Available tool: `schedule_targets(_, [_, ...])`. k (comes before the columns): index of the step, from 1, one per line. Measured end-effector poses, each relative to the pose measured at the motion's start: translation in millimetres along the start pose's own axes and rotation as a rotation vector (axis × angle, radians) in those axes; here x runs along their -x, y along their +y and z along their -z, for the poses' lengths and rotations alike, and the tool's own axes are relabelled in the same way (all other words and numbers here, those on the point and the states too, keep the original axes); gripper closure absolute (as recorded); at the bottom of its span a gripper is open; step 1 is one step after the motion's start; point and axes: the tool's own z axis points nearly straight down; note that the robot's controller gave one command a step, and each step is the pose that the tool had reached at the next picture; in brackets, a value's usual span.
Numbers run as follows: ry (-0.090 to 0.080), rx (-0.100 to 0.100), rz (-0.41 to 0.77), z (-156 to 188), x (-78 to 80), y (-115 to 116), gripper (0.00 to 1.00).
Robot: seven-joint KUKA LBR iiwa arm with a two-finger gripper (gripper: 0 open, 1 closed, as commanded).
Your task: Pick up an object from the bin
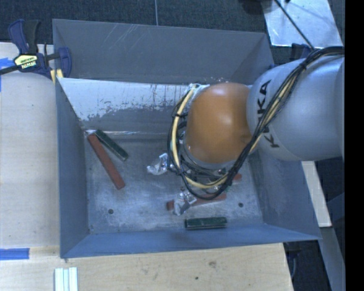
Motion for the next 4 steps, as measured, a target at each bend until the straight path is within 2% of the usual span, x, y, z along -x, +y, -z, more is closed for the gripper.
schedule_targets(1, [0.005, 0.002, 0.019, -14.0, -3.9, -6.3, 0.0])
schedule_targets(2, [0.008, 0.0, 0.153, -29.9, 20.0, -19.2, 0.0])
schedule_targets(3, [-0.015, -0.003, 0.161, -46.2, -11.3, -38.4, 1.0])
schedule_targets(4, [-0.015, -0.003, 0.16, -46.3, -11.3, -38.5, 1.0])
